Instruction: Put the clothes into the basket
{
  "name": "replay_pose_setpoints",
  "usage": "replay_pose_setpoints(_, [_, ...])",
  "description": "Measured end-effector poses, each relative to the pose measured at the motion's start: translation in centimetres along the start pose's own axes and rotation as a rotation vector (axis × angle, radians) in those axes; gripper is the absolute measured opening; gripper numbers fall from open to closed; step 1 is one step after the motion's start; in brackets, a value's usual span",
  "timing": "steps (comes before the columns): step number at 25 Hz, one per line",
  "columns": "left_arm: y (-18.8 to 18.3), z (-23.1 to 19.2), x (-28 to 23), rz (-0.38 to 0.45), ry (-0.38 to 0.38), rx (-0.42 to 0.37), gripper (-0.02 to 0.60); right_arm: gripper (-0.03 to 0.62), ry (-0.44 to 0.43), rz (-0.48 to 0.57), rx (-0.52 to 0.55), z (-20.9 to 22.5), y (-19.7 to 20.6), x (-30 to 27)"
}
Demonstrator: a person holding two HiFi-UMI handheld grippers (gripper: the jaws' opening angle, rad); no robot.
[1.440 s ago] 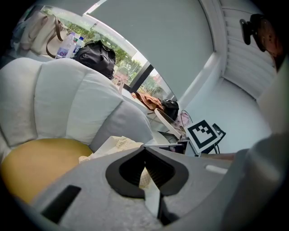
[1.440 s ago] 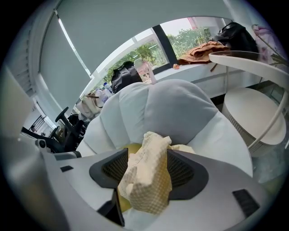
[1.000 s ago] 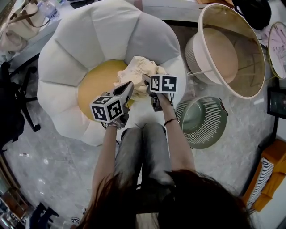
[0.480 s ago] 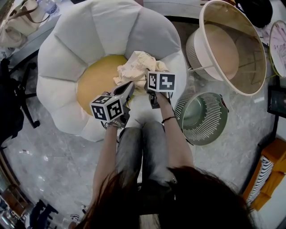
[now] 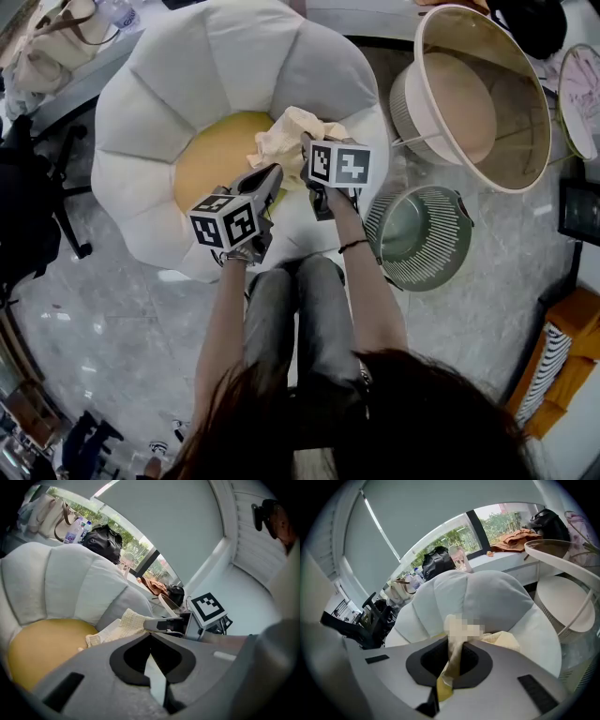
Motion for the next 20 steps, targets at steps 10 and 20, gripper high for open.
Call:
replay_pose_setpoints(10, [-3.0, 3.8, 3.6, 0.012, 0.006, -0.002, 0.011, 0.012, 0.0, 0.009, 0.026, -3.0, -4.0, 4.2])
replay_pose_setpoints(20, [-4.9, 7.3, 6.0, 0.014, 0.015, -0.006, 0.011, 0.011, 0.0, 0.022, 0.025, -5.1, -6.4, 7.9])
Point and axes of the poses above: the fingertips, and each gripper's own axes: x backward along the fingers, z to its right, y out of its underside, the point moved 9 cm from there along x, backward along the fingers, and after that the axes turned 12 degrees about x, right-handed, at the moved point
